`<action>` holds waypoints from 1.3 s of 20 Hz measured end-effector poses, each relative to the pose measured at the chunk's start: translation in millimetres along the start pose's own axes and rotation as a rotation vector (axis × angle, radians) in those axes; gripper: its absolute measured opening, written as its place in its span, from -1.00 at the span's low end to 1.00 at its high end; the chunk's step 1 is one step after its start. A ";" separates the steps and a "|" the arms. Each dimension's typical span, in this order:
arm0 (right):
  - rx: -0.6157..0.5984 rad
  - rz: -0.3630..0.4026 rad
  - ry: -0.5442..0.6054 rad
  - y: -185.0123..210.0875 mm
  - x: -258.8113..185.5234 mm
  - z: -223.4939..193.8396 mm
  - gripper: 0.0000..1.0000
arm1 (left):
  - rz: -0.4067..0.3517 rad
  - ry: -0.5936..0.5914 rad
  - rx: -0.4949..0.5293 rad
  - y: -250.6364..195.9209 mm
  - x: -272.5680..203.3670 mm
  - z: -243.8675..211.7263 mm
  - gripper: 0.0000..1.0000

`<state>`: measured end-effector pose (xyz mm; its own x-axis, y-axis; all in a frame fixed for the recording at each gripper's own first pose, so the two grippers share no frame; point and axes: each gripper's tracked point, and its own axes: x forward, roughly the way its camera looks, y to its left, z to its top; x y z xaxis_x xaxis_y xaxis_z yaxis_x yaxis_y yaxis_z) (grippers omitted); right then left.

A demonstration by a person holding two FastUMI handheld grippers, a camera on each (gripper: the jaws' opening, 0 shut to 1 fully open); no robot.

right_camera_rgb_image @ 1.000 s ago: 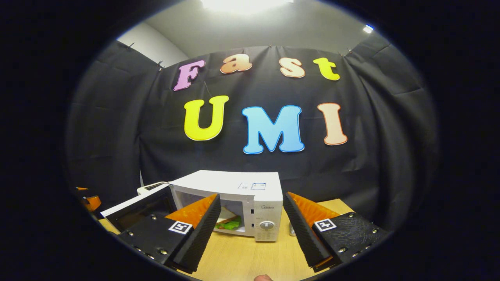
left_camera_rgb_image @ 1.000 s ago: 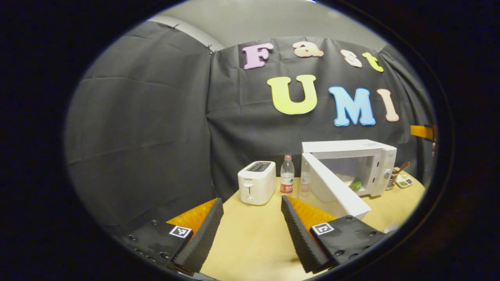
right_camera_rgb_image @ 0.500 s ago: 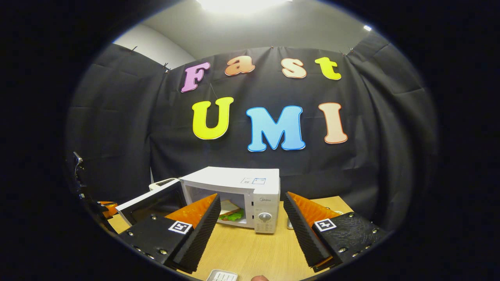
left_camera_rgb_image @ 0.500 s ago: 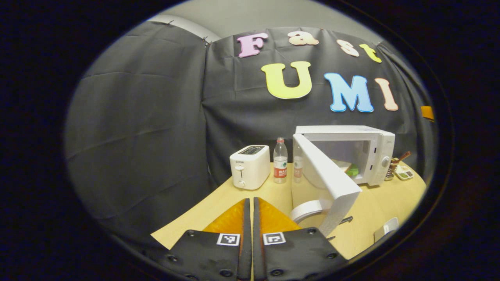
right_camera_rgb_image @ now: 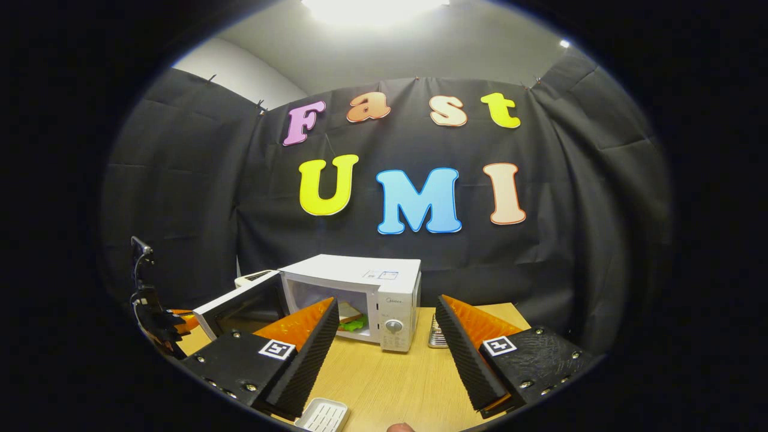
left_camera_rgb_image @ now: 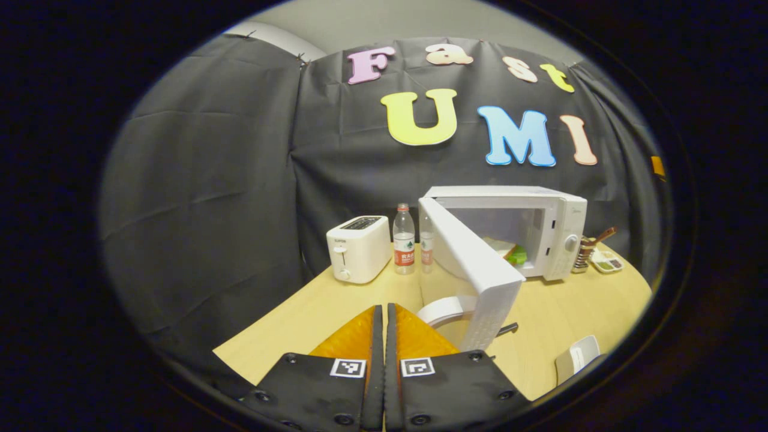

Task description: Open the microwave oven with the left hand, put the food in, and close the microwave oven.

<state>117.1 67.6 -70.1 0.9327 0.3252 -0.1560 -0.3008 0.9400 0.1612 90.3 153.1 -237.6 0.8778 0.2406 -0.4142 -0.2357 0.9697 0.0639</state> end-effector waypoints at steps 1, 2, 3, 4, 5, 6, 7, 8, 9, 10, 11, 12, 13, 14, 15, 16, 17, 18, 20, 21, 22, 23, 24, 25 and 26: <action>0.005 0.009 0.001 -0.7 -4.9 -0.3 0.95 | -0.004 0.000 0.007 -5.8 -0.6 0.4 -0.85; 0.012 0.023 0.001 0.1 -8.0 -0.7 0.95 | -0.012 -0.002 0.013 -13.2 -1.0 0.8 -0.85; 0.013 0.035 0.003 1.5 -11.5 -1.0 0.95 | -0.019 -0.002 0.018 -19.5 -0.8 1.0 -0.85; 0.005 0.037 0.008 1.1 -13.7 -1.9 0.95 | -0.027 0.003 0.019 -25.8 -1.7 0.2 -0.85; -0.007 0.034 0.011 -0.8 -17.1 -2.0 0.96 | -0.042 0.006 0.020 -34.4 -2.6 0.5 -0.85; -0.017 0.029 0.004 -1.7 -18.7 0.3 0.96 | -0.065 0.007 0.024 -45.3 -4.1 1.7 -0.86; -0.022 0.026 -0.005 0.0 -19.6 2.5 0.96 | -0.090 0.006 0.032 -56.0 -3.2 3.4 -0.86; -0.022 0.020 -0.003 0.3 -20.6 2.5 0.96 | -0.117 0.008 0.042 -67.4 -1.8 3.1 -0.86; -0.017 0.012 0.008 0.8 -22.2 -0.2 0.95 | -0.144 0.013 0.051 -78.9 0.2 4.1 -0.86; -0.010 0.011 0.014 2.6 -21.4 -2.8 0.96 | -0.174 0.009 0.056 -89.6 0.7 6.8 -0.85; -0.006 0.006 0.017 2.8 -21.6 -2.7 0.95 | -0.203 0.002 0.056 -101.2 1.8 10.3 -0.84; -0.007 -0.005 0.021 1.4 -20.9 -3.3 0.96 | -0.227 0.003 0.060 -109.8 2.7 11.2 -0.85; -0.007 -0.017 0.027 0.5 -20.0 -4.9 0.96 | -0.251 -0.001 0.063 -118.6 3.8 13.4 -0.86; -0.002 -0.025 0.033 2.6 -20.9 -7.6 0.96 | -0.277 -0.008 0.066 -126.1 4.8 17.4 -0.85; 0.002 -0.032 0.034 3.6 -20.2 -7.7 0.96 | -0.301 -0.013 0.070 -134.8 6.9 21.4 -0.86; 0.003 -0.044 0.033 3.8 -19.0 -7.3 0.96 | -0.323 -0.017 0.075 -141.4 9.1 23.6 -0.85; 0.001 -0.056 0.033 2.4 -17.9 -6.6 0.96 | -0.345 -0.022 0.077 -147.6 12.5 27.7 -0.85; -0.001 -0.070 0.033 2.0 -16.7 -8.5 0.96 | -0.369 -0.028 0.078 -154.8 15.3 32.0 -0.85; 0.003 -0.098 0.042 -0.3 -14.5 -13.3 0.96 | -0.409 -0.035 0.078 -166.7 24.2 38.7 -0.86; 0.009 -0.114 0.050 -2.1 -13.5 -16.1 0.96 | -0.426 -0.037 0.081 -172.4 29.3 41.4 -0.85; 0.016 -0.128 0.055 -3.2 -12.1 -18.3 0.96 | -0.445 -0.039 0.084 -179.1 34.6 43.0 -0.86; 0.023 -0.146 0.056 -5.2 -12.0 -18.6 0.96 | -0.460 -0.040 0.087 -183.6 39.0 45.2 -0.85; 0.026 -0.161 0.060 -6.9 -12.6 -19.3 0.96 | -0.478 -0.040 0.090 -188.7 42.5 47.2 -0.85; 0.026 -0.177 0.064 -8.9 -10.2 -21.0 0.96 | -0.495 -0.041 0.091 -193.9 45.8 49.1 -0.85; 0.022 -0.194 0.066 -11.3 -8.9 -21.4 0.96 | -0.513 -0.042 0.090 -199.0 51.3 51.1 -0.85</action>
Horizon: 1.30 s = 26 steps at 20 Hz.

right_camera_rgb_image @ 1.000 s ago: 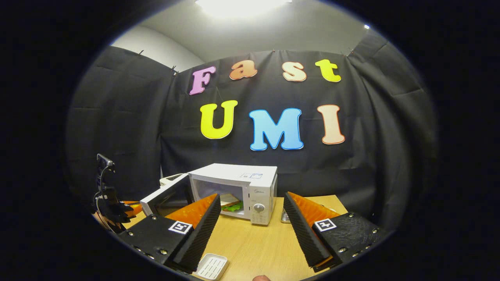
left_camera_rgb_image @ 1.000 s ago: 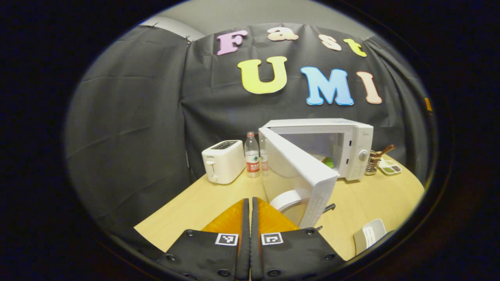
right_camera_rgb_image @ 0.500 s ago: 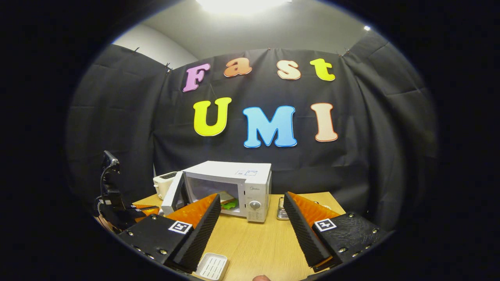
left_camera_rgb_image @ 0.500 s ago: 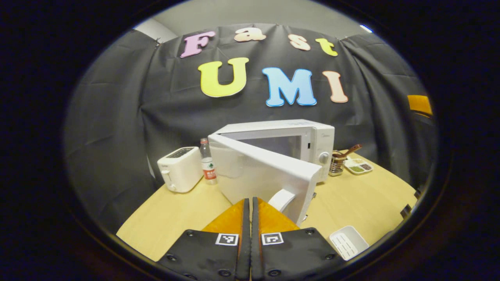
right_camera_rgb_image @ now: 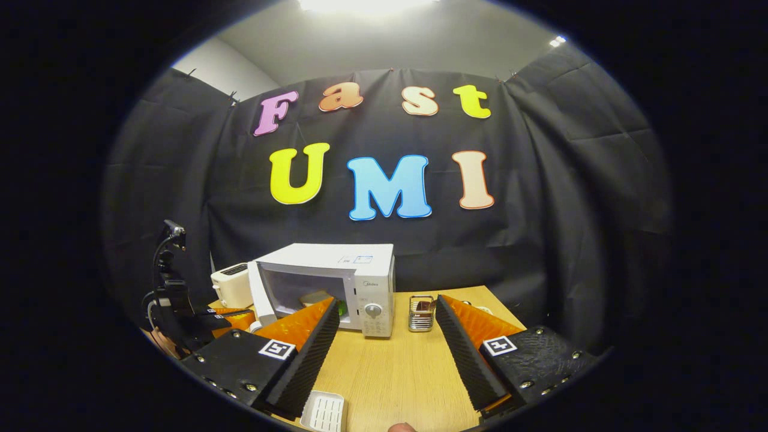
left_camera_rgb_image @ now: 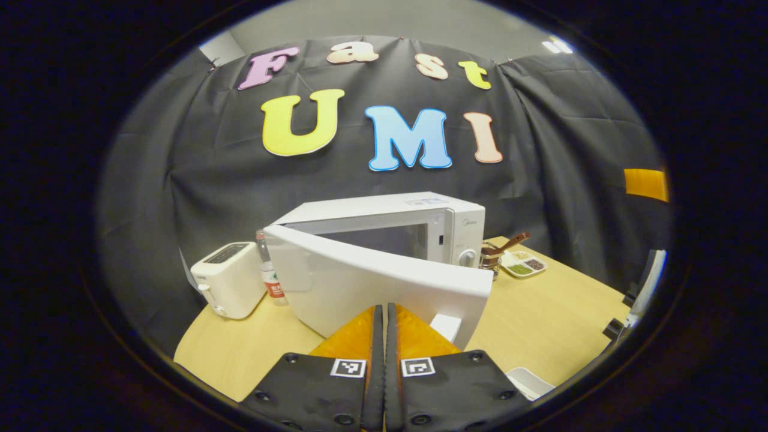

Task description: Open the microwave oven with the left hand, put the food in, and close the microwave oven.

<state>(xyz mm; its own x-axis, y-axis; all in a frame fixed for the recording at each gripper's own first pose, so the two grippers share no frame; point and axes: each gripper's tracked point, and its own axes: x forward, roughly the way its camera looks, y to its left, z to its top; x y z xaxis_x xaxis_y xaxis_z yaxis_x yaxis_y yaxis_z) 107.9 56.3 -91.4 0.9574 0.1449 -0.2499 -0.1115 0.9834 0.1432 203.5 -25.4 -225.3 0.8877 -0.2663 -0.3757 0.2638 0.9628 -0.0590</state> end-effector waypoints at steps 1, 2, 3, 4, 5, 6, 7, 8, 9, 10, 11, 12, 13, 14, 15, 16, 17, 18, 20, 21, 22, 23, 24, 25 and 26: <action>-0.003 -0.017 0.002 -3.0 1.8 -0.7 0.96 | -0.008 -0.001 0.000 -0.3 5.5 1.3 -0.85; -0.003 -0.032 0.007 -4.9 4.3 -1.1 0.96 | -0.022 -0.001 -0.001 -0.1 11.4 2.3 -0.85; 0.000 -0.047 0.010 -6.9 6.1 -0.8 0.96 | -0.042 0.001 -0.005 -1.4 18.1 2.5 -0.85; 0.004 -0.059 0.010 -8.0 7.8 -0.5 0.96 | -0.055 0.006 -0.007 -3.6 23.2 2.5 -0.86; 0.005 -0.072 0.011 -9.3 11.5 -1.7 0.96 | -0.066 0.008 -0.006 -5.2 29.8 2.8 -0.86; 0.002 -0.085 0.013 -10.7 13.9 -2.3 0.96 | -0.076 0.007 -0.004 -5.4 36.2 4.0 -0.85; -0.002 -0.098 0.017 -11.5 15.3 -3.1 0.96 | -0.086 0.006 -0.002 -6.3 42.8 6.0 -0.84; -0.003 -0.112 0.015 -13.0 16.5 -2.2 0.96 | -0.097 0.006 -0.001 -7.9 49.3 7.1 -0.85; -0.004 -0.121 0.011 -13.1 16.7 0.2 0.96 | -0.111 0.006 0.000 -10.7 55.2 8.9 -0.84; -0.006 -0.129 0.008 -13.2 17.5 2.1 0.96 | -0.123 0.004 0.003 -13.6 61.6 9.7 -0.85; -0.010 -0.139 0.006 -14.4 18.7 1.8 0.96 | -0.133 0.002 0.006 -15.1 67.6 10.8 -0.85; -0.015 -0.148 0.006 -15.9 20.4 3.2 0.96 | -0.143 0.000 0.008 -17.1 72.0 12.4 -0.85; -0.018 -0.156 0.007 -16.6 21.6 3.1 0.96 | -0.151 -0.002 0.008 -18.1 77.2 13.5 -0.84; -0.021 -0.163 0.009 -17.3 23.5 3.4 0.96 | -0.156 -0.003 0.009 -18.9 81.2 14.5 -0.84; -0.021 -0.175 0.005 -19.0 25.4 4.0 0.96 | -0.158 -0.003 0.013 -19.5 87.4 15.9 -0.84; -0.019 -0.179 0.004 -19.3 26.2 4.8 0.86 | -0.159 -0.002 0.017 -19.2 93.6 15.6 -0.85; -0.018 -0.184 0.006 -18.8 26.5 2.8 0.86 | -0.157 -0.001 0.020 -17.9 99.3 16.3 -0.84; -0.022 -0.191 0.008 -19.7 27.4 2.3 0.96 | -0.158 0.001 0.021 -18.3 105.9 15.8 -0.84; -0.033 -0.208 0.016 -23.0 27.3 -0.7 0.96 | -0.158 0.000 0.018 -17.0 116.4 16.4 -0.85; -0.035 -0.216 0.018 -24.1 25.7 -2.0 0.96 | -0.158 0.001 0.016 -16.7 122.5 17.6 -0.85; -0.035 -0.225 0.019 -25.6 24.6 -2.1 0.96 | -0.155 0.002 0.014 -15.2 129.4 17.1 -0.83; -0.034 -0.234 0.021 -27.5 23.8 -3.0 0.96 | -0.153 0.004 0.010 -14.4 135.8 17.9 -0.83; -0.031 -0.244 0.018 -29.7 23.2 -2.5 0.96 | -0.149 0.003 0.008 -12.0 141.5 18.6 -0.85; -0.028 -0.255 0.014 -32.2 22.3 -2.6 0.96 | -0.141 0.007 0.008 -9.7 149.7 20.2 -0.85; -0.027 -0.265 0.014 -34.5 21.5 -2.9 0.96 | -0.127 0.013 0.013 -6.9 158.6 20.3 -0.80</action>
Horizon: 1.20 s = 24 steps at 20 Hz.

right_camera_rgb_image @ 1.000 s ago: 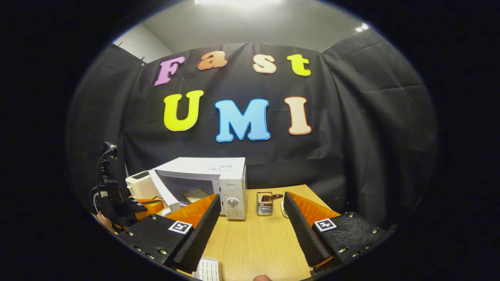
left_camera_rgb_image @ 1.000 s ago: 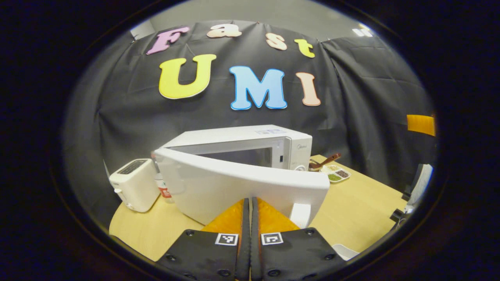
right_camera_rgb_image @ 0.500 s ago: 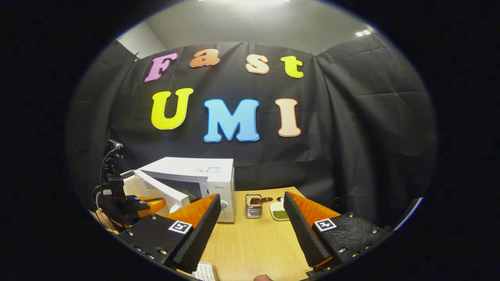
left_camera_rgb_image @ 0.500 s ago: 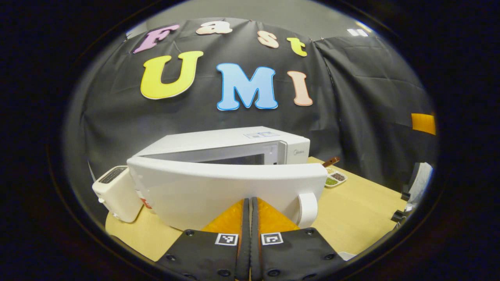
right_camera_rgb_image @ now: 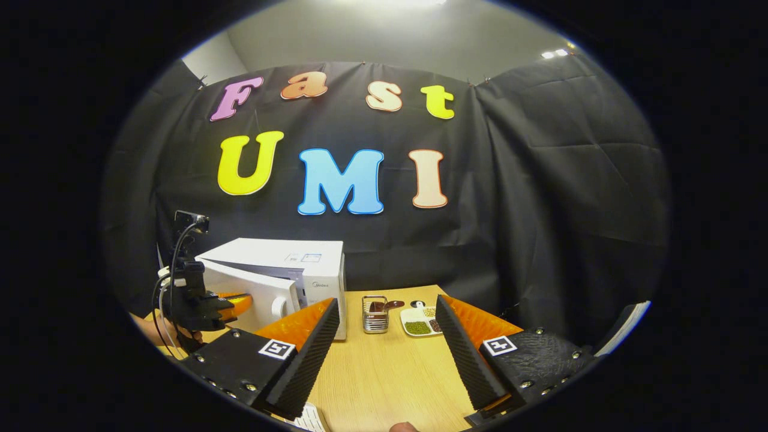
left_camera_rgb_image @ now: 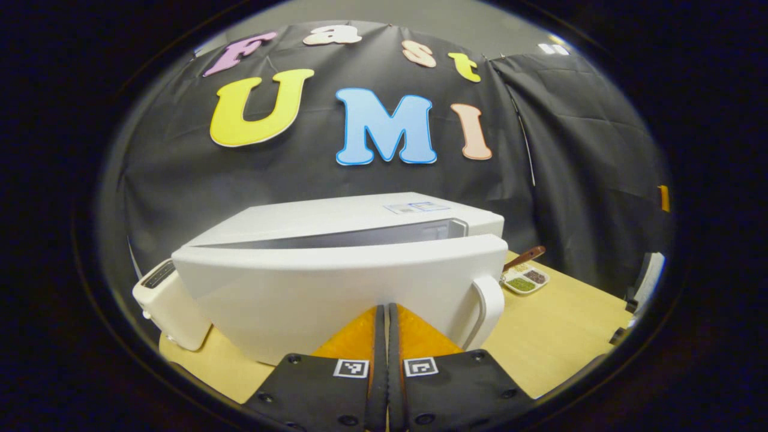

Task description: Open the microwave oven with the left hand, put the food in, and close the microwave oven.

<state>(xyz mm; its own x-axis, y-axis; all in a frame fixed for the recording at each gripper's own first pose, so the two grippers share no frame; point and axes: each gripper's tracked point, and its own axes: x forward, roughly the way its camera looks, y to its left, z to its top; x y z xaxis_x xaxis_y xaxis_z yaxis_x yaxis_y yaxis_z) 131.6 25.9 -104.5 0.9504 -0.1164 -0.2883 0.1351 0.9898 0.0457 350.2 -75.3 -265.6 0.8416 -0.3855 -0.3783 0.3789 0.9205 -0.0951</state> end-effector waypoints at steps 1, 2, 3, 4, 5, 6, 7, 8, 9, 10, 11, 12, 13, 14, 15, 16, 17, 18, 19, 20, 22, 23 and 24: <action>0.001 -0.005 0.003 -0.4 0.1 -1.6 0.96 | 0.018 0.004 0.005 5.0 6.3 0.0 -0.85; 0.000 -0.009 0.006 -0.6 0.3 -2.9 0.96 | 0.030 0.006 0.004 9.9 13.3 1.0 -0.85; -0.003 -0.014 0.006 -1.7 0.5 -2.2 0.96 | 0.041 0.010 -0.003 13.9 19.3 2.1 -0.85; -0.004 -0.017 0.008 -2.8 -0.6 -2.2 0.96 | 0.051 0.014 -0.014 17.0 24.8 2.4 -0.86; -0.004 -0.020 0.006 -3.1 0.2 -4.3 0.96 | 0.060 0.022 -0.033 19.5 27.1 2.9 -0.85; -0.009 -0.024 0.005 -3.8 -1.0 -3.6 0.96 | 0.057 0.017 -0.062 17.5 26.7 1.6 -0.85; -0.016 -0.025 0.003 -3.0 -0.5 -3.3 0.96 | 0.062 0.014 -0.064 18.1 28.2 2.3 -0.85; -0.023 -0.022 0.001 -2.2 1.0 -3.3 0.96 | 0.075 0.014 -0.060 18.9 28.9 1.6 -0.86; -0.027 -0.014 0.001 0.0 1.7 -3.3 0.96 | 0.087 0.011 -0.055 19.2 30.3 3.3 -0.86; -0.029 -0.004 -0.002 2.6 1.1 -1.6 0.95 | 0.106 0.008 -0.034 20.0 33.2 4.8 -0.86; -0.026 0.006 -0.007 5.4 0.3 0.0 0.95 | 0.137 0.067 -0.016 24.2 40.5 -4.6 -0.87; -0.022 0.018 -0.007 8.7 -0.3 1.1 0.95 | 0.151 0.081 -0.028 22.7 37.0 -8.8 -0.86; -0.016 0.029 -0.012 10.8 -1.0 1.9 0.95 | 0.178 0.088 -0.029 25.3 36.6 -8.8 -0.85; -0.011 0.040 -0.018 13.5 -4.4 4.6 0.96 | 0.186 0.100 -0.034 24.2 33.9 -9.8 -0.85; -0.007 0.051 -0.027 15.2 -6.5 7.2 0.95 | 0.176 0.086 -0.047 19.2 28.8 -4.2 -0.85; -0.004 0.063 -0.039 16.5 -9.2 10.4 0.95 | 0.164 0.058 -0.063 11.9 19.5 7.0 -0.85; -0.003 0.081 -0.047 17.0 -11.5 11.3 0.95 | 0.158 0.021 -0.069 8.1 6.8 20.2 -0.86; -0.005 0.100 -0.049 17.4 -13.3 11.9 0.95 | 0.170 -0.010 -0.064 6.4 -8.1 30.6 -0.86; -0.009 0.118 -0.049 16.5 -13.9 12.2 0.95 | 0.191 -0.039 -0.052 6.7 -24.0 41.0 -0.78; -0.008 0.133 -0.048 14.8 -14.9 13.7 0.95 | 0.206 -0.069 -0.041 5.3 -42.3 52.9 -0.78; 0.011 0.161 -0.056 10.2 -17.0 18.2 0.96 | 0.214 -0.113 -0.023 -4.7 -74.3 69.7 -0.86; 0.022 0.177 -0.063 8.3 -19.4 20.9 0.95 | 0.213 -0.126 -0.012 -9.6 -87.0 75.1 -0.86; 0.027 0.190 -0.068 5.7 -20.8 22.4 0.95 | 0.216 -0.139 -0.002 -14.0 -101.3 80.9 -0.87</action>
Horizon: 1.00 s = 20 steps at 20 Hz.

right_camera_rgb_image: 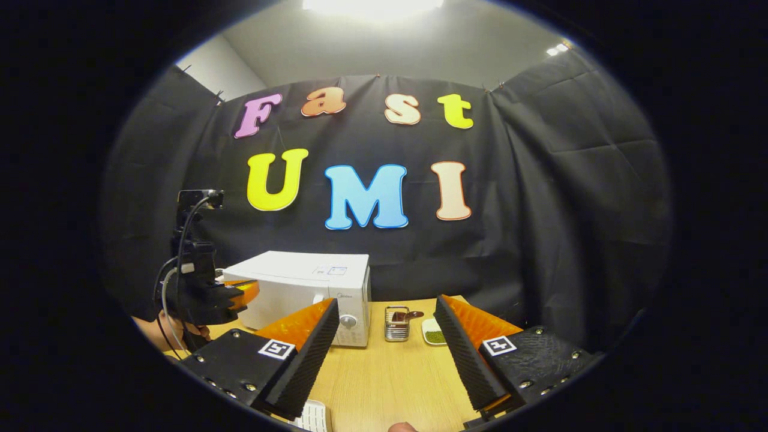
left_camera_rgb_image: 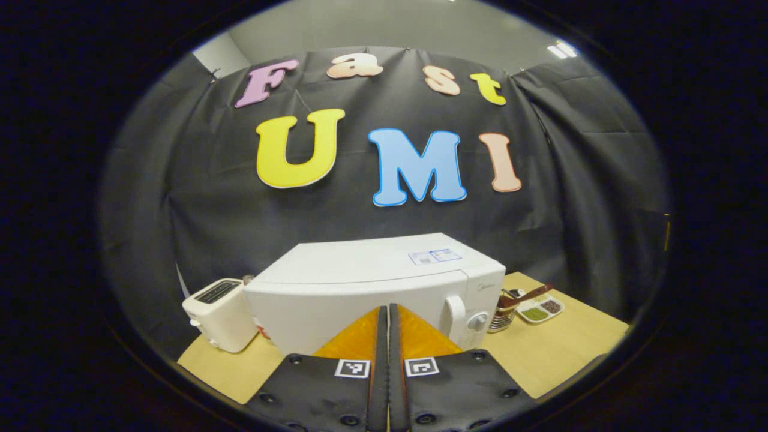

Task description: Open the microwave oven with the left hand, put the food in, and close the microwave oven.

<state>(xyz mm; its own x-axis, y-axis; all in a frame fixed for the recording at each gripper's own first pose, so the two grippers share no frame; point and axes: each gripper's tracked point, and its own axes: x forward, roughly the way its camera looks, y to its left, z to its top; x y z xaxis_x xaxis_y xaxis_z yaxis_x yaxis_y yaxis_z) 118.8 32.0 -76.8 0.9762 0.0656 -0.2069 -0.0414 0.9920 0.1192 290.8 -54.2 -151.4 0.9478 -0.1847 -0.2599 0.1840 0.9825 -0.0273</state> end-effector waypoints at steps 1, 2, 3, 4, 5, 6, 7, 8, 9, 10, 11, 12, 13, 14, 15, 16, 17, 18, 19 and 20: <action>0.001 0.011 0.001 -3.7 -2.0 -1.2 0.95 | 0.002 -0.014 0.006 -2.0 -12.3 7.4 -0.85; 0.002 0.023 0.006 -6.8 -5.9 -1.5 0.95 | 0.010 -0.025 0.008 -4.5 -26.5 12.2 -0.78; 0.004 0.034 0.005 -9.1 -8.3 -0.1 0.95 | 0.017 -0.035 0.007 -6.5 -39.5 16.9 -0.78; 0.009 0.045 -0.001 -11.7 -11.9 2.0 0.95 | 0.028 -0.043 0.004 -7.7 -51.7 19.9 -0.86; 0.014 0.057 -0.005 -14.4 -16.0 2.6 0.95 | 0.042 -0.045 0.001 -8.5 -63.9 23.0 -0.86; 0.018 0.068 -0.007 -16.8 -19.7 3.3 0.95 | 0.056 -0.051 -0.006 -8.5 -75.5 25.6 -0.85; 0.022 0.079 -0.012 -19.3 -24.7 5.4 0.95 | 0.069 -0.054 -0.014 -9.4 -87.8 28.5 -0.78; 0.025 0.087 -0.016 -21.8 -29.2 6.9 0.95 | 0.086 -0.058 -0.019 -8.1 -100.1 30.4 -0.86; 0.028 0.095 -0.018 -24.7 -33.5 6.6 0.95 | 0.103 -0.069 -0.026 -7.1 -113.5 35.5 -0.78; 0.031 0.108 -0.021 -25.8 -38.3 6.3 0.95 | 0.114 -0.080 -0.031 -8.0 -127.7 41.7 -0.80; 0.032 0.123 -0.024 -25.0 -41.4 6.2 0.95 | 0.128 -0.094 -0.030 -7.2 -140.5 47.6 -0.80; 0.028 0.131 -0.029 -25.8 -44.5 6.9 0.95 | 0.137 -0.106 -0.027 -7.0 -154.5 52.7 -0.86; 0.023 0.130 -0.031 -28.0 -47.2 7.4 0.95 | 0.144 -0.119 -0.021 -7.2 -165.9 56.8 -0.78; 0.022 0.127 -0.026 -28.4 -50.4 6.7 0.96 | 0.146 -0.123 -0.010 -7.9 -176.7 58.8 -0.86; 0.028 0.134 -0.028 -25.5 -54.0 7.7 0.96 | 0.150 -0.128 0.001 -7.2 -186.2 61.2 -0.86; 0.028 0.145 -0.039 -21.0 -58.6 12.1 0.95 | 0.153 -0.131 0.001 -6.7 -196.0 60.5 -0.86; 0.017 0.148 -0.051 -18.4 -60.4 15.7 0.95 | 0.155 -0.137 0.000 -7.4 -205.5 59.5 -0.86; 0.000 0.142 -0.055 -17.9 -61.3 18.0 0.95 | 0.158 -0.145 0.002 -7.0 -214.9 59.7 -0.85; -0.011 0.137 -0.055 -16.2 -63.2 18.9 0.94 | 0.166 -0.151 0.007 -4.5 -222.6 60.2 -0.86; -0.010 0.142 -0.055 -12.5 -66.1 21.1 0.96 | 0.167 -0.145 0.007 -3.4 -229.4 55.9 -0.85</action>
<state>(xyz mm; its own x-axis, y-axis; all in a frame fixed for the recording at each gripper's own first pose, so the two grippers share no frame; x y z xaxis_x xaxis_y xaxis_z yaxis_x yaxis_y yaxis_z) 59.3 13.0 -44.1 0.9704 0.1997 -0.1355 -0.1818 0.9742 0.1336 87.3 -16.4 -37.8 0.9927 -0.0214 -0.1186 0.0229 0.9997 0.0117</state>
